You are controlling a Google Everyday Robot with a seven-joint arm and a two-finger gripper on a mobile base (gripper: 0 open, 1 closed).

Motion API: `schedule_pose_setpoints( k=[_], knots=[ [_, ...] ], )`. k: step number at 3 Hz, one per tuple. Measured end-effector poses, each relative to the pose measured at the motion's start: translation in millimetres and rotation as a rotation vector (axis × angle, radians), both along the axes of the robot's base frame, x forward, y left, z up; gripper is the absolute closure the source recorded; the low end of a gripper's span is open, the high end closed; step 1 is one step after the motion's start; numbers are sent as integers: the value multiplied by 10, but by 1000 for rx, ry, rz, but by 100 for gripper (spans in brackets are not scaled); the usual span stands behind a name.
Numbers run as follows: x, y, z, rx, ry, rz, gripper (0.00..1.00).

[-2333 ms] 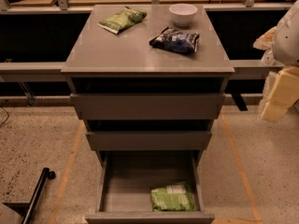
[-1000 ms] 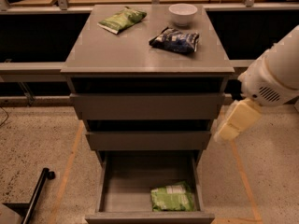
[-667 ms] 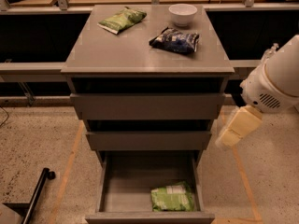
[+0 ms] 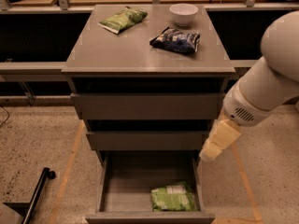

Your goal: Pick green rice chip bag from bottom drawer and place on counter

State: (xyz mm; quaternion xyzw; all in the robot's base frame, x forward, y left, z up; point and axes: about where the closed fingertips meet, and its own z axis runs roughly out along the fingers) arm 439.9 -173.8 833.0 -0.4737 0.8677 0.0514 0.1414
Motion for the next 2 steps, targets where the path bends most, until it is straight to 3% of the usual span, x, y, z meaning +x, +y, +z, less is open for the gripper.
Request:
schedule_pose_setpoints(
  k=[2],
  knots=[
    [111, 473, -1070, 29, 113, -115, 0]
  ],
)
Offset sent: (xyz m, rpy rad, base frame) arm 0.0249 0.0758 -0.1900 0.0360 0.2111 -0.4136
